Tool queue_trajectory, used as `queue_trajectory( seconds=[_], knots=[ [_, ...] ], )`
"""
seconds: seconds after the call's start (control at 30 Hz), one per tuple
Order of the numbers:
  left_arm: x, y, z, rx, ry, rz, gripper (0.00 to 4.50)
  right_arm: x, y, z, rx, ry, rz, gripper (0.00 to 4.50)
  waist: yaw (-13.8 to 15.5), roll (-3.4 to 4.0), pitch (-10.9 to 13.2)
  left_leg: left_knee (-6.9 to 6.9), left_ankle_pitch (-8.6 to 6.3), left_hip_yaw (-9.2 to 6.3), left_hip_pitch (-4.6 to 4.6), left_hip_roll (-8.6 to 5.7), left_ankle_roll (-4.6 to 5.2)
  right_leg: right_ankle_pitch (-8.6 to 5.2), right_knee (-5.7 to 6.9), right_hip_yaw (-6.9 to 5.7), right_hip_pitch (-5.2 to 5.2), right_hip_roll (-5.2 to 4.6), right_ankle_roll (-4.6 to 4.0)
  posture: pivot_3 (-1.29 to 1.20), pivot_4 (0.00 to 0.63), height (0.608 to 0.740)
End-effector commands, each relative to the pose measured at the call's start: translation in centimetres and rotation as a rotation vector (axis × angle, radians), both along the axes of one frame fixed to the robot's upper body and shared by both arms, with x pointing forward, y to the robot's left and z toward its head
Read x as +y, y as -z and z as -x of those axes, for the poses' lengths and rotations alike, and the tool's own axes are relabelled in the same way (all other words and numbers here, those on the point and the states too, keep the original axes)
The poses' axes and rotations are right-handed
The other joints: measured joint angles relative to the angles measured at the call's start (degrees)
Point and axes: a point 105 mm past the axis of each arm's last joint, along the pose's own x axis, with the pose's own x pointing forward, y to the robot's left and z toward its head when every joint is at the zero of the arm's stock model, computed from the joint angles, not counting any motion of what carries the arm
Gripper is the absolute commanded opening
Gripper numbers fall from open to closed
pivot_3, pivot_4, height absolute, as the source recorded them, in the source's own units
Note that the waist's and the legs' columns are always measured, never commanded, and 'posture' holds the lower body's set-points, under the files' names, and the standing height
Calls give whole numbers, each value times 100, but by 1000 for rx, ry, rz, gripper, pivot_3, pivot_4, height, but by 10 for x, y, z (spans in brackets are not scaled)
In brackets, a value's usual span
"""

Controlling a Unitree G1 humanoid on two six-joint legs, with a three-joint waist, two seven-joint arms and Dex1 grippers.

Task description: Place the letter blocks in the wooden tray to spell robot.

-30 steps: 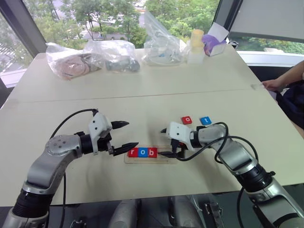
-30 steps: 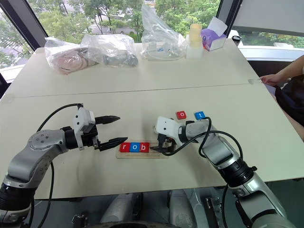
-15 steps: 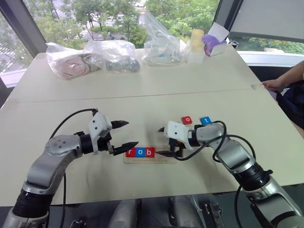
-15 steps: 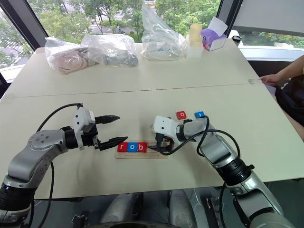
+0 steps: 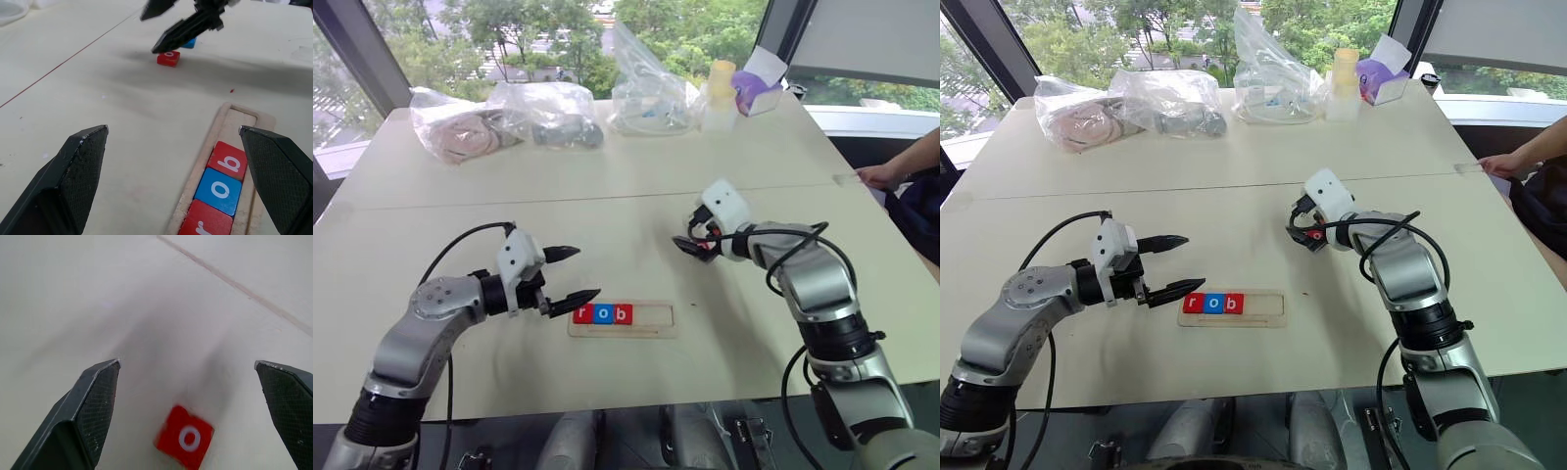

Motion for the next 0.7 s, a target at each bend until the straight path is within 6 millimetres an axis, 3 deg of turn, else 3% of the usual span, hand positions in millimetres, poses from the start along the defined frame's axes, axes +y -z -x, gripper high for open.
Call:
queue_trajectory(
  seconds=[0.03,0.4,0.53,0.6,0.63,0.7],
  knots=[
    [-3,-8,-1,-48,17,5,4500,-8,4,-1,20,118,-11,4480,-2,0,0,-1,0,0,0,0,0,0,1,0,-2,0,0,0,150,740],
    [-2,-9,-3,-57,7,4,4500,-3,24,10,137,186,-62,4480,-14,3,-2,-1,0,1,0,1,0,0,5,0,-3,4,0,0,150,740],
    [-2,-9,-4,-62,1,6,4500,-6,28,6,189,265,-140,2609,-16,3,-3,-1,0,1,1,1,0,1,6,0,-3,6,0,0,150,740],
    [-2,-9,-4,-62,0,6,4500,-4,28,6,199,279,-163,1449,-15,3,-4,0,0,1,1,1,0,1,7,0,-3,6,0,0,150,740],
    [-2,-9,-4,-63,-1,7,4500,-3,27,6,202,283,-171,1135,-15,3,-4,0,1,1,1,1,0,1,7,0,-3,6,-1,0,150,740],
    [-3,-8,-4,-62,-2,9,4500,2,27,12,242,291,-215,1149,-16,4,-5,-1,1,1,2,1,0,1,7,0,-3,7,-1,0,150,740]
  ],
)
